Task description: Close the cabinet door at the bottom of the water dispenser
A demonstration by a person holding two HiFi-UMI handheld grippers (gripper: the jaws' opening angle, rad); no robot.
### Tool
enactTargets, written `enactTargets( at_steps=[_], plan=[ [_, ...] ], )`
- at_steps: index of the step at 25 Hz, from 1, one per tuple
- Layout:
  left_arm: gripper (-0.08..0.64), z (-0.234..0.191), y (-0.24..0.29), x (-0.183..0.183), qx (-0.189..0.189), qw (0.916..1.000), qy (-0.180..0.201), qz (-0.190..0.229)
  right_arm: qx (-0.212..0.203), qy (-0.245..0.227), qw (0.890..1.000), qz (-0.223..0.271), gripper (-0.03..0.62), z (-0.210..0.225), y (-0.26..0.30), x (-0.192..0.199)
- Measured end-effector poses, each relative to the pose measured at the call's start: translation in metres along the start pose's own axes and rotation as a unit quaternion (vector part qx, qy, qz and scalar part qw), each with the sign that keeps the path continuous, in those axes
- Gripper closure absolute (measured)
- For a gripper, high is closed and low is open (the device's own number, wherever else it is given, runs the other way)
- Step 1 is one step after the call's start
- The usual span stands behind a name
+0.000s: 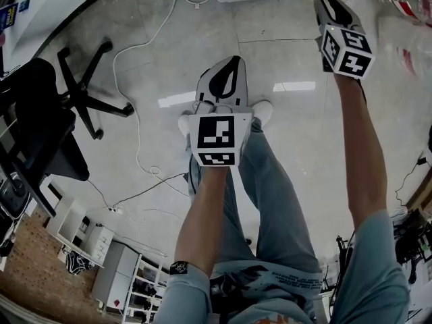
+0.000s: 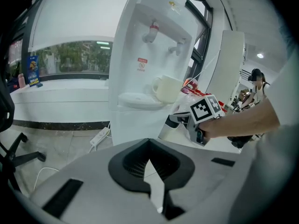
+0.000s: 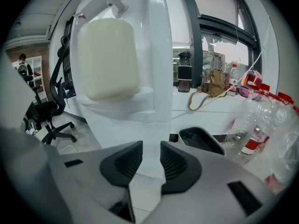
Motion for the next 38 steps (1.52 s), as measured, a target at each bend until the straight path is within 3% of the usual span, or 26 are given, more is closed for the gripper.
enactTargets(
  at_steps=[10, 15, 22, 27, 32, 38],
  plan=[
    [0.549, 0.015, -0.029, -0.009, 0.024, 0.9994, 0.011, 0.024, -0.002, 0.051, 0.998, 0.029, 0.525, -0.044, -0.094, 0.028],
    [0.549, 0.022, -0.052, -0.017, 0.040, 0.9977, 0.029, 0.046, -0.025, 0.029, 0.997, 0.062, 0.546, -0.086, -0.139, 0.019],
    [0.549, 0.014, -0.112, -0.030, 0.038, 0.9946, 0.009, 0.097, -0.051, 0.033, 0.993, 0.105, 0.557, -0.145, -0.206, -0.010],
    [0.549, 0.008, -0.164, -0.054, 0.039, 0.9897, 0.037, 0.132, -0.051, 0.046, 0.988, 0.138, 0.561, -0.181, -0.254, -0.039],
    [0.549, 0.001, -0.223, -0.081, 0.017, 0.9826, 0.056, 0.176, -0.048, 0.045, 0.983, 0.169, 0.561, -0.207, -0.304, -0.082],
    [0.549, -0.015, -0.301, -0.112, -0.018, 0.9784, 0.049, 0.200, -0.047, 0.052, 0.981, 0.180, 0.561, -0.239, -0.373, -0.127]
  ],
)
Point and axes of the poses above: the fingertips, and each gripper's own axes: y forward along the fingers, z to its right, x out of its underside, the point moved 6 cm from there along -y, backward along the fingers, and after that the axes turned 10 degrees about -z, right-handed, at the moved point
